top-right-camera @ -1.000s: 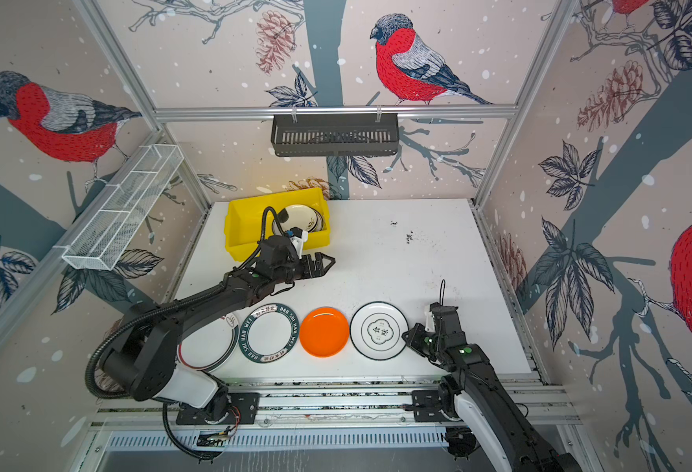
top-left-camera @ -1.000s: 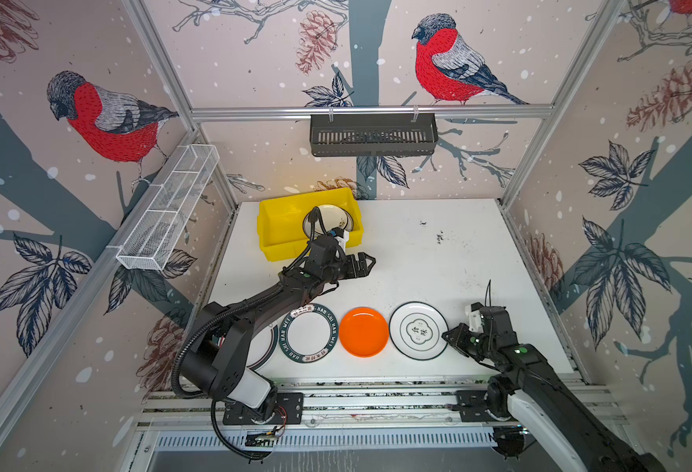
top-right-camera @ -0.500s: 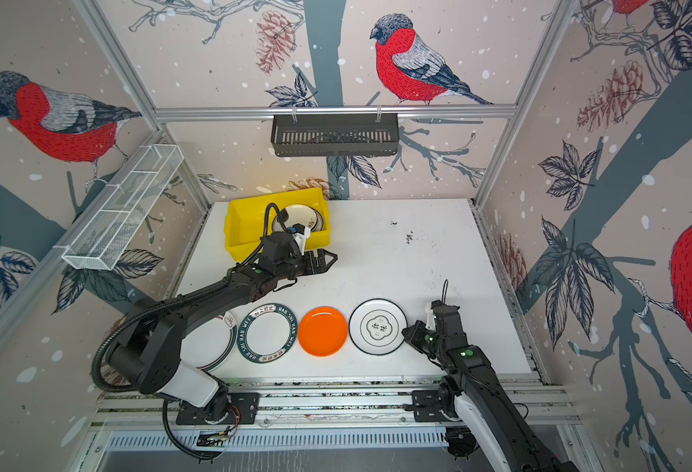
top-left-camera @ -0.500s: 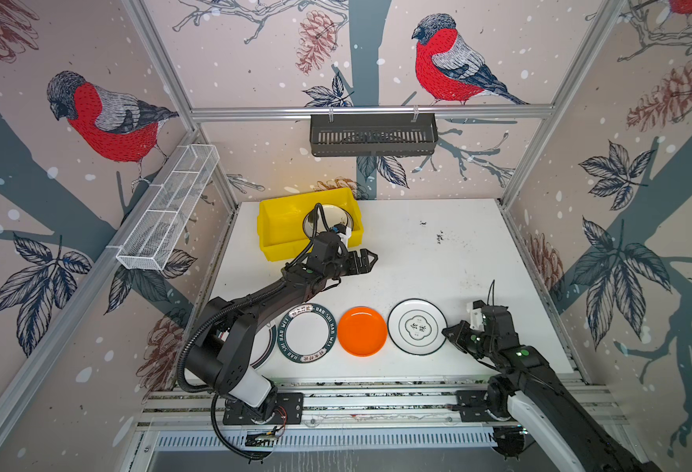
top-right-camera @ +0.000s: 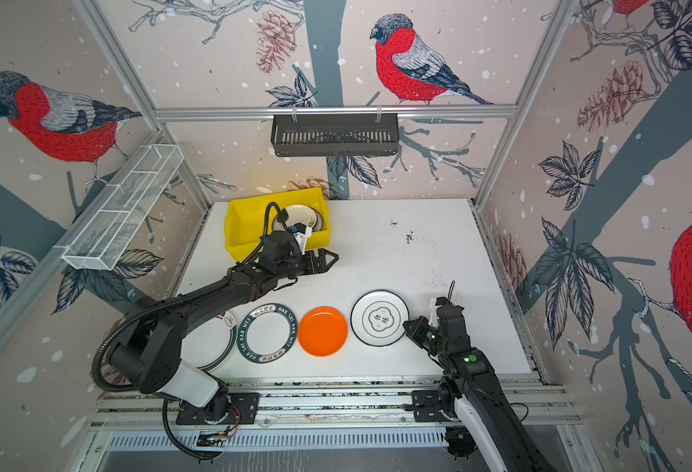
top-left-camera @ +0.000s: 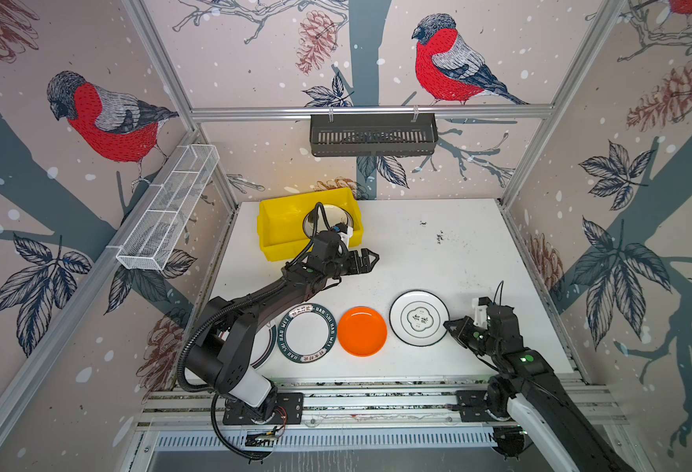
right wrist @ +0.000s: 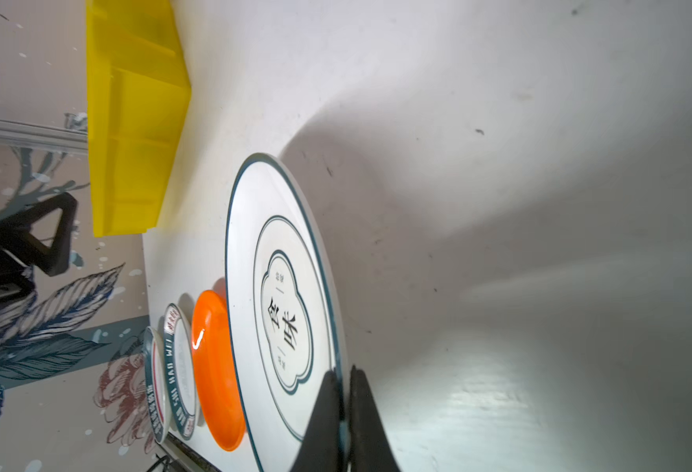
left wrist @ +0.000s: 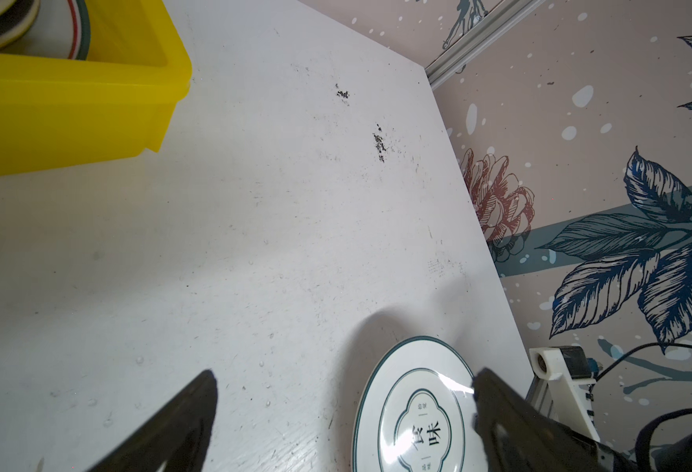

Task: Place the plates into the plastic bin on the countertop
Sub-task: 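Grip and tilt up the white character-print plate with the right gripper while the left approaches, then close the left gripper on the white plate rim beside the right gripper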

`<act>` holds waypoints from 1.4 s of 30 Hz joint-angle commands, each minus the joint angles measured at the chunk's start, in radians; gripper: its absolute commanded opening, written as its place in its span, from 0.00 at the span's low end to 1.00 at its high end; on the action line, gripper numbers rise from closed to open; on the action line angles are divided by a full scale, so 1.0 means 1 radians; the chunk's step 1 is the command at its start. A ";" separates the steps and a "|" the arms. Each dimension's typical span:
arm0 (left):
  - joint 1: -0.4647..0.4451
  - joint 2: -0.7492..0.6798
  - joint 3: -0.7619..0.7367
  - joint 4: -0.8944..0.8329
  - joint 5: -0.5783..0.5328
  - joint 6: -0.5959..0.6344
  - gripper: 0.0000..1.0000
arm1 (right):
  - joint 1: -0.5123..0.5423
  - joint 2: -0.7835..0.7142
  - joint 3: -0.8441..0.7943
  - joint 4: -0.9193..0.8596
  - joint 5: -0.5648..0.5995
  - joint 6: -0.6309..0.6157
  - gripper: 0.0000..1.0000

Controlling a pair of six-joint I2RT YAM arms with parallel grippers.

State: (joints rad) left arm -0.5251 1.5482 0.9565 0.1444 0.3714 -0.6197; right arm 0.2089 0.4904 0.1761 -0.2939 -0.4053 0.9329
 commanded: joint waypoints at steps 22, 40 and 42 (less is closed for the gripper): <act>-0.020 0.002 -0.179 0.538 0.133 -0.324 0.76 | -0.011 0.140 0.164 0.458 0.010 0.218 0.01; -0.067 0.148 -0.125 0.871 0.204 -0.526 0.70 | 0.027 0.291 0.289 0.451 0.003 0.135 0.01; -0.067 0.144 -0.122 0.846 0.190 -0.510 0.70 | 0.025 0.279 0.288 0.458 0.007 0.135 0.01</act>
State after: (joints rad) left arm -0.5869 1.6955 0.8345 0.8749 0.5468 -1.1027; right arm 0.2340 0.7788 0.4572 0.1272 -0.4030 1.0920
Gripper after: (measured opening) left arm 0.695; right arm 0.080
